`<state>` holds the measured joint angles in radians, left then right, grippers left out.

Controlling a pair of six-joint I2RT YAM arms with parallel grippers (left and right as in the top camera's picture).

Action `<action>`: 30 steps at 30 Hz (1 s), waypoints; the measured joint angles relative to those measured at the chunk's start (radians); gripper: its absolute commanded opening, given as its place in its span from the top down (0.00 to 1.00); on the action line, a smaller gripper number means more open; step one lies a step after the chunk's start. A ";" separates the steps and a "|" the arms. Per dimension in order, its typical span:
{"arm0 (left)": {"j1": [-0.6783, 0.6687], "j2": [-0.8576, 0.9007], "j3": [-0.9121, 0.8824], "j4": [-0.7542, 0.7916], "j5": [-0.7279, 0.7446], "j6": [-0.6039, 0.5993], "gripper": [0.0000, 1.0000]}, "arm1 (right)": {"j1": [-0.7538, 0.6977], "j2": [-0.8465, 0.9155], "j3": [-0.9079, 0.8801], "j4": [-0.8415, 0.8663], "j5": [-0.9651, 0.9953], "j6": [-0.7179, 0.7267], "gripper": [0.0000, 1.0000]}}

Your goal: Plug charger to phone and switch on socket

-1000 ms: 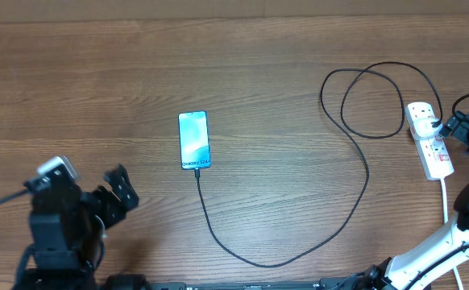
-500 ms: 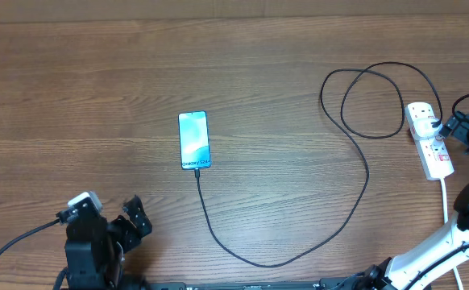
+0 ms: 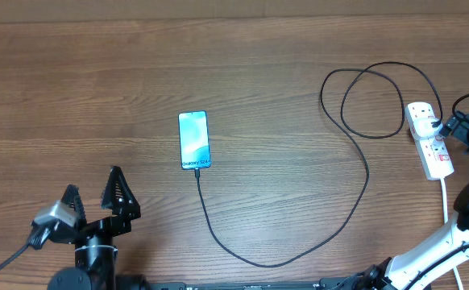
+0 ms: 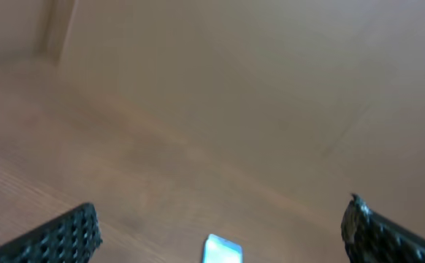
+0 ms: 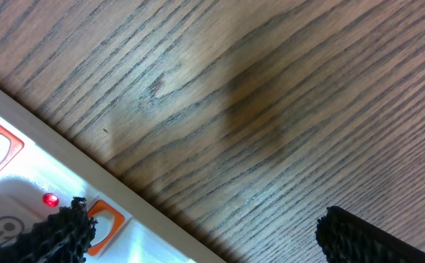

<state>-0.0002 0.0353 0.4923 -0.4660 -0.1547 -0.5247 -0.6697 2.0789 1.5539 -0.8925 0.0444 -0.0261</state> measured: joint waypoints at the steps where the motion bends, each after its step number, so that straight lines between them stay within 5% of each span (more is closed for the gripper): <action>1: 0.000 -0.013 -0.013 0.033 0.000 0.000 0.00 | 0.000 0.000 0.000 0.000 0.000 0.001 0.00; 17: 0.000 -0.020 -0.440 0.701 0.053 -0.001 0.00 | 0.000 0.000 0.000 -0.001 0.000 0.000 0.00; 30: 0.000 -0.020 -0.484 0.444 0.076 0.047 0.00 | 0.000 0.000 0.000 0.000 0.000 0.000 0.00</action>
<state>-0.0002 0.0151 0.0082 -0.0216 -0.0784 -0.4774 -0.6697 2.0789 1.5539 -0.8928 0.0448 -0.0257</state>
